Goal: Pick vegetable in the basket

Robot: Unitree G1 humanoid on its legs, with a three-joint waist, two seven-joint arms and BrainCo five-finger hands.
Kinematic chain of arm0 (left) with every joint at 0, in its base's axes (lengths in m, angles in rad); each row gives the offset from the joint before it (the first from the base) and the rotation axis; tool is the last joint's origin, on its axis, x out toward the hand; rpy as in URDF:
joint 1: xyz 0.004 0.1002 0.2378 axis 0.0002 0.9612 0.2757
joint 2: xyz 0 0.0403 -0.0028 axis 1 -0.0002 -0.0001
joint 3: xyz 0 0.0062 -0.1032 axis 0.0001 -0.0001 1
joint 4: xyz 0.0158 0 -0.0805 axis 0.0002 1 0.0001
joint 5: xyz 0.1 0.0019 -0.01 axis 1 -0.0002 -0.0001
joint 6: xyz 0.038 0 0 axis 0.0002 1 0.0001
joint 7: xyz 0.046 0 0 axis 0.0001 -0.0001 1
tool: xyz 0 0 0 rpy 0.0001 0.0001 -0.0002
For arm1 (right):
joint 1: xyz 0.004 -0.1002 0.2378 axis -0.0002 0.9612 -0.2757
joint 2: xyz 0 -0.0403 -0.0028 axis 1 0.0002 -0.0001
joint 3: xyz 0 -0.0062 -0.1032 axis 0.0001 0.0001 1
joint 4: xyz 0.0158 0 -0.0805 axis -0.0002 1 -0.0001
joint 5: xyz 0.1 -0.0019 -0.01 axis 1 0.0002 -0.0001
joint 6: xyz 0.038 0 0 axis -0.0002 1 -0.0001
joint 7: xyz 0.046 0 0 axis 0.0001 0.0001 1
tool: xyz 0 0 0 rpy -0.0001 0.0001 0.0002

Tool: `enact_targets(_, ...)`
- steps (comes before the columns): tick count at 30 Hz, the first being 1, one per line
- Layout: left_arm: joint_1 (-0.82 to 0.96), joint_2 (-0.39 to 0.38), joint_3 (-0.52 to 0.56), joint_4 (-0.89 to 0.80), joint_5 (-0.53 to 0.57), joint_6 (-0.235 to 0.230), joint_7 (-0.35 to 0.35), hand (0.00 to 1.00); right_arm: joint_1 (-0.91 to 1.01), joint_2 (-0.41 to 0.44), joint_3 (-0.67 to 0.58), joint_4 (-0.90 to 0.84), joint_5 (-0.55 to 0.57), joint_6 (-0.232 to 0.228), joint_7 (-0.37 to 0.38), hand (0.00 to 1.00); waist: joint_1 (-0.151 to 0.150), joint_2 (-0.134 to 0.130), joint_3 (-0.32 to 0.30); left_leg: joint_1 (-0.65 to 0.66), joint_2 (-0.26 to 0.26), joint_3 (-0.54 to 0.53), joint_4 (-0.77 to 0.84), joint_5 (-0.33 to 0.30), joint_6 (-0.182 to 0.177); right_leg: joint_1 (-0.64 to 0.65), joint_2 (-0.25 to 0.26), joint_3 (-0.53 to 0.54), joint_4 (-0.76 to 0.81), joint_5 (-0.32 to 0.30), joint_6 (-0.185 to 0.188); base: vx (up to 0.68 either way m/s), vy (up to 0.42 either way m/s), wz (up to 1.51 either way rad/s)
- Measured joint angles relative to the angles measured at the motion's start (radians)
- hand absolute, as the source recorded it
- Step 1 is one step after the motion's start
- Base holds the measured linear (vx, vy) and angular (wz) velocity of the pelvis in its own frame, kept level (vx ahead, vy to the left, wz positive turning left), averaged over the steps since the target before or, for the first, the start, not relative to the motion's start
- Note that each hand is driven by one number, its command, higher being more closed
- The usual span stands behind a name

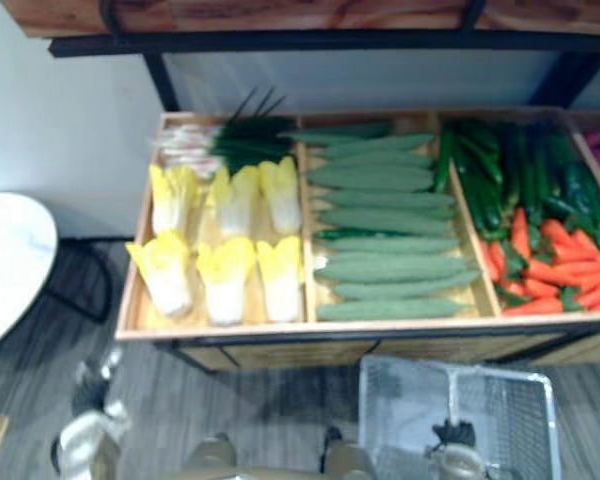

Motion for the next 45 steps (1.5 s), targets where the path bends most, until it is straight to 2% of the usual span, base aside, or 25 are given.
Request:
enact_targets(1,-0.012,0.0,-0.008,-0.056,0.0,-0.011,0.011,0.0,0.008,0.004,0.0,-0.002,0.0,-0.004,-0.002,1.0,-0.003,0.001,-0.001,0.006,0.008,0.053,-0.005,0.007,0.002,0.014,-0.002,-0.014,-0.01,0.001,-0.003,0.1,-0.182,0.74)
enact_targets(2,-0.046,0.0,-0.026,-0.159,0.003,-0.028,0.031,0.0,0.026,0.003,-0.001,-0.001,0.0,-0.01,-0.007,1.0,-0.016,0.006,-0.004,0.02,0.02,0.131,-0.032,0.027,-0.007,0.047,-0.005,-0.049,-0.034,0.006,-0.009,0.1,-0.111,0.75)
enact_targets(3,-0.081,0.0,-0.036,-0.246,0.024,-0.054,0.055,0.0,0.038,0.008,-0.001,0.001,0.003,-0.012,-0.016,1.0,-0.029,0.013,-0.01,0.045,0.018,0.161,-0.08,0.046,-0.02,0.072,-0.01,-0.073,-0.053,0.008,-0.009,0.09,-0.077,0.69)
enact_targets(5,-0.123,0.003,-0.035,-0.326,0.066,-0.088,0.09,0.0,0.046,0.013,-0.004,0.002,0.022,-0.013,-0.024,1.0,-0.035,0.017,-0.017,0.068,0.013,0.169,-0.132,0.057,-0.037,0.078,-0.01,-0.077,-0.073,0.014,-0.005,0.05,0.005,0.21)
enact_targets(7,-0.178,0.027,-0.039,-0.356,0.136,-0.109,0.134,0.0,0.049,0.014,-0.028,0.023,0.03,-0.015,-0.024,1.0,-0.049,0.017,-0.018,0.086,-0.005,0.17,-0.165,0.069,-0.036,0.111,-0.023,-0.079,-0.129,0.045,0.003,0.05,0.092,0.02)
enact_targets(11,-0.234,0.089,-0.139,-0.356,0.228,-0.103,0.166,0.0,0.071,0.014,-0.045,0.05,0.036,-0.014,-0.024,1.0,-0.059,0.015,-0.019,0.112,-0.044,0.18,-0.176,0.071,-0.032,0.163,-0.056,-0.067,-0.216,0.092,0.028,0.01,0.12,-0.08)
enact_targets(14,-0.241,0.114,-0.248,-0.351,0.34,-0.079,0.147,0.0,0.073,0.025,-0.041,0.059,0.035,-0.007,-0.021,1.0,-0.071,0.015,-0.02,0.113,-0.063,0.204,-0.189,0.08,-0.019,0.164,-0.074,-0.059,-0.247,0.118,0.036,-0.06,0.079,-0.1)
enact_targets(17,-0.241,0.107,-0.351,-0.3,0.444,-0.029,0.095,0.0,0.073,0.032,-0.04,0.059,0.031,0.008,-0.021,1.0,-0.092,0.016,-0.02,0.117,-0.068,0.213,-0.197,0.088,-0.008,0.164,-0.077,-0.045,-0.27,0.142,0.038,-0.08,0.015,-0.16)
enact_targets(21,-0.23,0.035,-0.397,-0.243,0.598,0.069,0.054,0.0,0.087,0.036,-0.04,0.057,0.028,0.015,-0.021,1.0,-0.112,0.016,-0.02,0.133,-0.071,0.234,-0.232,0.108,-0.003,0.162,-0.076,-0.03,-0.298,0.166,0.038,-0.1,-0.006,-0.16)
enact_targets(24,-0.198,0.014,-0.397,-0.226,0.655,0.094,0.045,0.0,0.098,0.044,-0.04,0.056,0.025,0.022,-0.021,1.0,-0.112,0.016,-0.02,0.133,-0.07,0.239,-0.255,0.127,-0.002,0.157,-0.073,-0.031,-0.314,0.176,0.036,-0.07,-0.019,-0.01)
enact_targets(36,-0.073,-0.04,-0.32,-0.228,0.669,0.149,0.058,0.0,0.109,0.072,-0.039,0.012,0.018,0.05,-0.026,1.0,-0.106,0.008,-0.016,0.116,-0.066,0.286,-0.277,0.133,-0.009,0.117,-0.067,0.003,-0.328,0.197,0.041,0.01,0.001,-0.09)
enact_targets(40,-0.102,-0.067,-0.311,-0.226,0.669,0.158,0.073,0.0,0.091,0.091,-0.037,-0.027,0.02,0.049,-0.033,1.0,-0.107,-0.008,0.008,0.076,-0.066,0.318,-0.267,0.133,-0.009,0.048,-0.066,0.035,-0.295,0.197,0.041,0.0,0.006,-0.22)
enact_targets(42,-0.161,-0.069,-0.319,-0.205,0.669,0.162,0.091,0.0,0.071,0.114,-0.037,-0.058,0.02,0.049,-0.042,1.0,-0.107,-0.024,0.036,0.035,-0.066,0.341,-0.254,0.133,-0.009,-0.013,-0.064,0.054,-0.267,0.197,0.042,-0.06,-0.002,-0.21)
enact_targets(45,-0.23,-0.072,-0.322,-0.143,0.669,0.181,0.104,0.0,0.056,0.121,-0.031,-0.082,0.024,0.048,-0.053,1.0,-0.109,-0.027,0.065,0.02,-0.066,0.365,-0.247,0.132,-0.008,-0.045,-0.062,0.079,-0.254,0.198,0.044,-0.04,-0.002,-0.25)
